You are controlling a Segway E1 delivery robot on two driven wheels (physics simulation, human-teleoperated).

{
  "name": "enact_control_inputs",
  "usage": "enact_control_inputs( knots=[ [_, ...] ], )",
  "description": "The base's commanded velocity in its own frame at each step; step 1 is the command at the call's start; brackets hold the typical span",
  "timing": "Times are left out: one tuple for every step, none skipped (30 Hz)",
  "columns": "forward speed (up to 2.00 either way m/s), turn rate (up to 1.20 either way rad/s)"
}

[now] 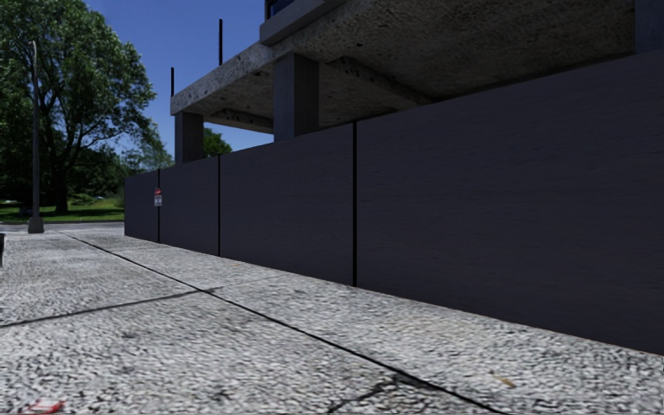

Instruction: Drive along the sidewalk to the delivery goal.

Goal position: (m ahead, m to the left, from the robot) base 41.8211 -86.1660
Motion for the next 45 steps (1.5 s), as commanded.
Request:
enact_control_inputs(
  knots=[
    [0.79, 0.5],
    [0.79, 0.5],
    [0.84, 0.5],
    [0.92, 0.5],
    [1.02, 0.5],
    [1.02, 0.5],
    [1.08, 0.5],
    [1.11, 0.5],
    [1.13, 0.5],
    [1.14, 0.5],
    [1.14, 0.5],
    [1.16, 0.5],
    [1.23, 0.5],
    [1.27, 0.5],
    [1.3, 0.5],
    [1.3, 0.5],
    [1.34, 0.5],
    [1.36, 0.5],
    [1.37, 0.5],
    [1.37, 0.5],
    [1.37, 0.5],
    [1.38, 0.5],
    [1.38, 0.5],
    [1.4, 0.5],
    [1.41, 0.5],
    [1.41, 0.5],
    [1.42, 0.5],
    [1.45, 0.5],
    [1.46, 0.5],
    [1.48, 0.5],
    [1.5, 0.5],
    [1.52, 0.5],
    [1.54, 0.5],
    [1.55, 0.5],
    [1.55, 0.5],
    [1.56, 0.5],
    [1.56, 0.5],
    [1.59, 0.5],
    [1.63, 0.5],
    [1.63, 0.5],
    [1.67, 0.5],
    [1.71, 0.5],
    [1.74, 0.5],
    [1.76, 0.5],
    [1.76, 0.5]
  ],
)
